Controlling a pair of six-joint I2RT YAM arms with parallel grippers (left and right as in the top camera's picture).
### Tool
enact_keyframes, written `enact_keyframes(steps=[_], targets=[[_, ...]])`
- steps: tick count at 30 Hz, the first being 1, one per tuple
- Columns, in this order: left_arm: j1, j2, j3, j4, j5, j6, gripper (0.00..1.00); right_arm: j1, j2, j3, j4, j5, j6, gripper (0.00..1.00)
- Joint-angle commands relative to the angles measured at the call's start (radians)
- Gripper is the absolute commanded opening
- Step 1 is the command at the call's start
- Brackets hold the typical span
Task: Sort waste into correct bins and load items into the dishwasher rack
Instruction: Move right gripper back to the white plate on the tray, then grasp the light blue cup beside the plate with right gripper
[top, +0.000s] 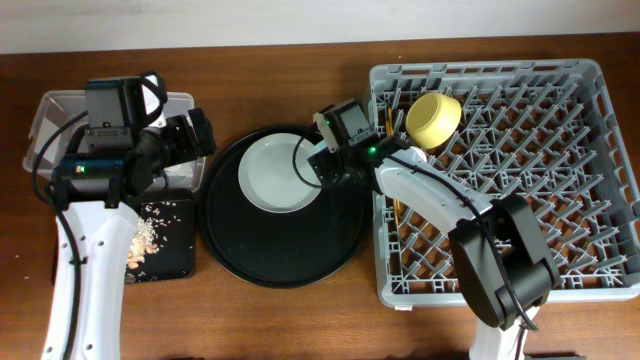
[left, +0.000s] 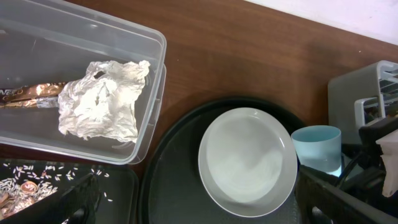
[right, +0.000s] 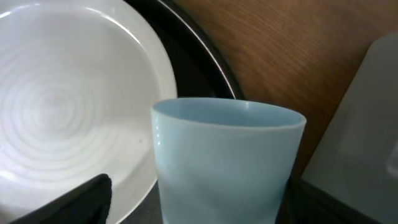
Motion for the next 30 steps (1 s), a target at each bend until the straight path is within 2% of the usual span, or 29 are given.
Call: enact_keyframes(steps=[1, 12, 25, 30], targets=[[0.003, -0.003, 0.012, 0.002, 0.001, -0.002, 0.99, -0.011, 0.033, -0.005, -0.056, -0.004, 0.019, 0.8], [0.003, -0.003, 0.012, 0.002, 0.001, -0.002, 0.99, -0.009, 0.033, -0.006, -0.121, -0.023, 0.019, 0.74], [0.003, -0.003, 0.012, 0.002, 0.001, -0.002, 0.99, -0.009, 0.056, -0.006, -0.037, -0.027, 0.072, 0.75], [0.003, -0.003, 0.012, 0.002, 0.001, -0.002, 0.99, -0.009, 0.073, -0.006, -0.031, -0.026, 0.071, 0.7]])
